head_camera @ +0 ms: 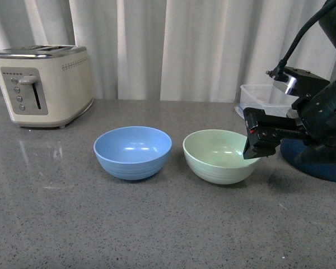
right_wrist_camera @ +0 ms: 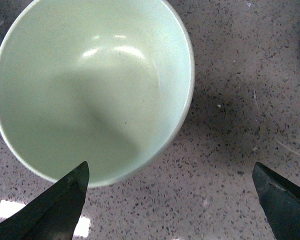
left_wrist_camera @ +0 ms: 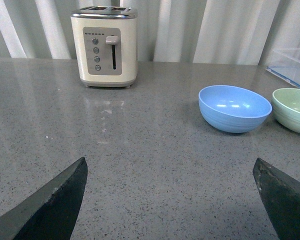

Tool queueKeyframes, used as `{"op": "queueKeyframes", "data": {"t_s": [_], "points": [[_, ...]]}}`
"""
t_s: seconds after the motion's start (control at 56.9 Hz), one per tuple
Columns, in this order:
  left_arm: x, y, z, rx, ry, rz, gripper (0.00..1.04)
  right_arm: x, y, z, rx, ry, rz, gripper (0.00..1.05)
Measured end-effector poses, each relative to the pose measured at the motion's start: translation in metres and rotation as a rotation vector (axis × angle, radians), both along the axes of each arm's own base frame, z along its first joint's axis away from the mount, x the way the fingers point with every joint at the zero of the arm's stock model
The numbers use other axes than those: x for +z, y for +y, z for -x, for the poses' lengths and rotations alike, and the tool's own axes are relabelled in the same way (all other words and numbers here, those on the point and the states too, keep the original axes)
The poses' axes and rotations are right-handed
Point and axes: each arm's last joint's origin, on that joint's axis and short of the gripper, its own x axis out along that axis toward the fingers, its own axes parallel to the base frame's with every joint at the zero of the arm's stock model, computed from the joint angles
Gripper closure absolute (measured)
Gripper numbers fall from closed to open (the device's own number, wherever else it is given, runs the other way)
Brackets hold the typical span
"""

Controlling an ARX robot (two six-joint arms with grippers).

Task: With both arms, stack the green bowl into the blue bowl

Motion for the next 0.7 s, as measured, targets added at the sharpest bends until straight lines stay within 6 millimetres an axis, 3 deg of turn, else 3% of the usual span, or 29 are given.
{"op": "queueKeyframes", "data": {"t_s": [0.702], "points": [[0.000, 0.000, 0.000, 0.000, 0.000, 0.000, 0.07, -0.017, -0.001, -0.062, 0.020, -0.008, 0.022, 0.10]]}}
